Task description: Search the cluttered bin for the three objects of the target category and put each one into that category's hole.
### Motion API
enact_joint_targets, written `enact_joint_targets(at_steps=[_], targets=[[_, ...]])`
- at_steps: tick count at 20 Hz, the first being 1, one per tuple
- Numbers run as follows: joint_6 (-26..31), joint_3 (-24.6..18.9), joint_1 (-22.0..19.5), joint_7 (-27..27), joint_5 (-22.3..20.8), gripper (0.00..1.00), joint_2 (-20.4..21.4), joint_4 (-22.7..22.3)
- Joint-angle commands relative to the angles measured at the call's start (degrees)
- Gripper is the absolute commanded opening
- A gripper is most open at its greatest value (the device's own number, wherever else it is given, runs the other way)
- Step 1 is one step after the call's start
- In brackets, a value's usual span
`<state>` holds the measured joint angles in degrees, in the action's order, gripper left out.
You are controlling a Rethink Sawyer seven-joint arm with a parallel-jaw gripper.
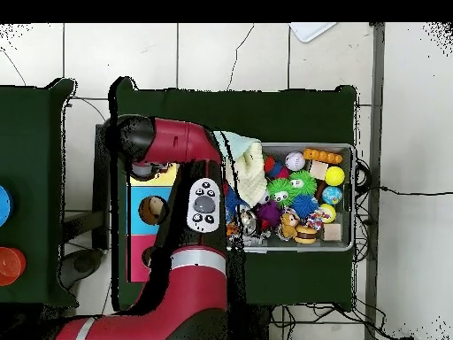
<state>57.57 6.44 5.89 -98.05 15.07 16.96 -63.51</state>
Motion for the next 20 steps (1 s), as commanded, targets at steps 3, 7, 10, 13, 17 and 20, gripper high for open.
enact_joint_targets(at_steps=[3,7,10,13,17,20], targets=[[-6.34,-0.39,-0.32,-12.22,-2.49,0.0,-11.84,4.39],[-7.86,0.2,-0.71,-11.41,-3.07,0.0,-13.82,5.55],[-5.68,-0.3,-0.93,-10.79,-2.39,0.0,-11.76,4.12],[0.6,-0.66,-0.75,-10.27,-1.0,0.0,-5.32,1.9],[18.39,-0.36,-0.55,-13.34,1.6,0.0,4.39,5.89],[26.49,-0.46,-0.96,-15.05,1.89,0.0,5.57,11.06]])
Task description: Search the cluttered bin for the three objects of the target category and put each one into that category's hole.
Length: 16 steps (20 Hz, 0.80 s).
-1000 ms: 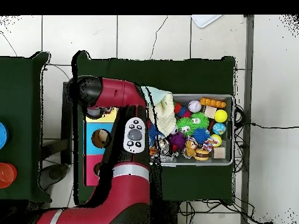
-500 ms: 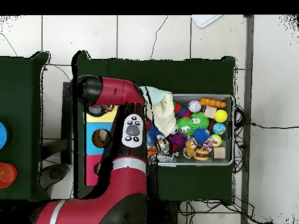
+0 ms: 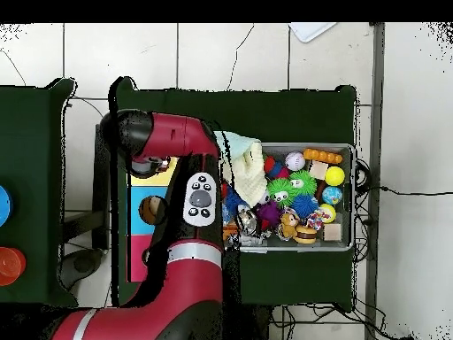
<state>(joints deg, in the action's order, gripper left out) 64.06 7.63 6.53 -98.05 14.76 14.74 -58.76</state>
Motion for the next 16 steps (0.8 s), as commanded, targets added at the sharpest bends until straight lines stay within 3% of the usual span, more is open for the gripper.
enact_joint_targets(at_steps=[1,4,7,16], targets=[[20.58,-1.48,-1.63,-15.28,2.14,0.0,7.9,7.46],[19.63,-1.0,-1.86,-14.48,1.63,0.0,7.72,9.31],[14.04,-0.23,-1.97,-11.76,0.06,0.0,8.65,7.61],[-3.64,-2.44,-8.43,5.72,-5.02,0.0,13.2,-9.27]])
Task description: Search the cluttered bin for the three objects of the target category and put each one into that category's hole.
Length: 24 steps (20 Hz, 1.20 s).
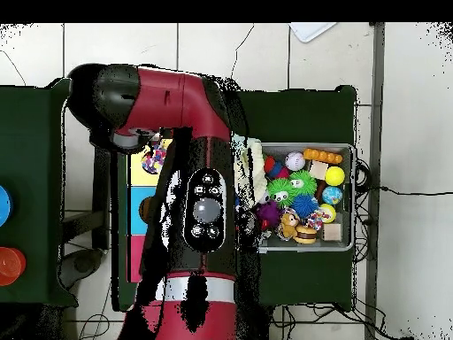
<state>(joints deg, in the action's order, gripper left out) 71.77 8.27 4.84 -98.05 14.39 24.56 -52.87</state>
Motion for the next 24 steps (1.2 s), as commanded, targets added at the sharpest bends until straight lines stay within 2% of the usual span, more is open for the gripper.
enact_joint_targets(at_steps=[1,4,8,15,16,21,24], targets=[[-12.57,-3.45,-7.71,8.31,-5.7,0.0,3.84,-16.37],[-14.25,-4.15,-10.81,15.2,-9.68,0.0,4.4,-17.66],[-13.15,-6.08,-15.21,21.68,-13.69,0.0,6.0,-18.22],[-9.1,-10.56,-21.43,27.66,-19.03,0.0,7.54,-17.51],[-8.55,-12.13,-22.77,27.31,-20.13,1.0,8.02,-18.1],[-6.55,-12.79,-24.41,25.89,-20.52,1.0,8.15,-19.32],[-9.21,-14.32,-26.4,27.06,-21.36,1.0,8.04,-22.34]])
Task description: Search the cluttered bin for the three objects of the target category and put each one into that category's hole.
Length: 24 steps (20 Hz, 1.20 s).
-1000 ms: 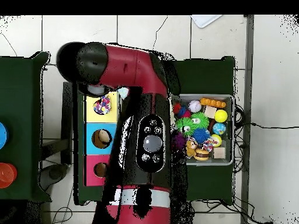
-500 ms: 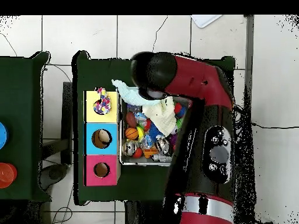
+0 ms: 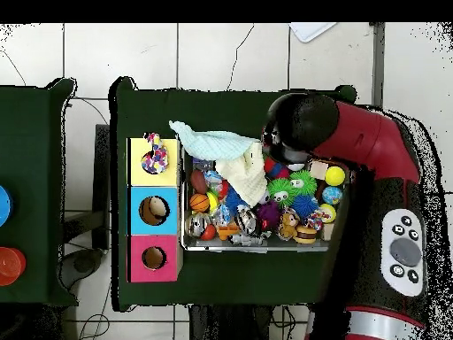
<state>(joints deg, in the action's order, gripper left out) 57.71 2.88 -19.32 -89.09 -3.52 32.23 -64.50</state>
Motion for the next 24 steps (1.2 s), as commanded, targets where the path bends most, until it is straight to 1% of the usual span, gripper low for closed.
enact_joint_targets(at_steps=[1,4,6,9,11,14,17,20,22,24], targets=[[3.61,-9.27,-2.93,18.51,-3.92,1.0,0.56,-11.86],[1.41,-10.03,-4.65,18.69,-5.25,1.0,0.37,-13.86],[1.69,-10.03,-5.37,18.87,-6.76,1.0,0.19,-14.5],[-0.89,-11.42,-7.75,20.44,-9.09,1.0,0.26,-16.61],[-2.12,-12.21,-9.57,21.65,-10.87,1.0,-0.03,-17.24],[-2.31,-12.69,-11.56,22.52,-13.86,1.0,0.02,-17.4],[-1.27,-13.4,-13.3,23.23,-16.23,1.0,1.1,-17.86],[-1.42,-14.85,-14.94,22.89,-17.91,1.0,2.02,-19.14],[-1.83,-15.82,-16.15,22.04,-18.55,1.0,2.67,-20.76],[-3.12,-16.92,-17.01,20.4,-19.15,1.0,2.05,-22.08]])
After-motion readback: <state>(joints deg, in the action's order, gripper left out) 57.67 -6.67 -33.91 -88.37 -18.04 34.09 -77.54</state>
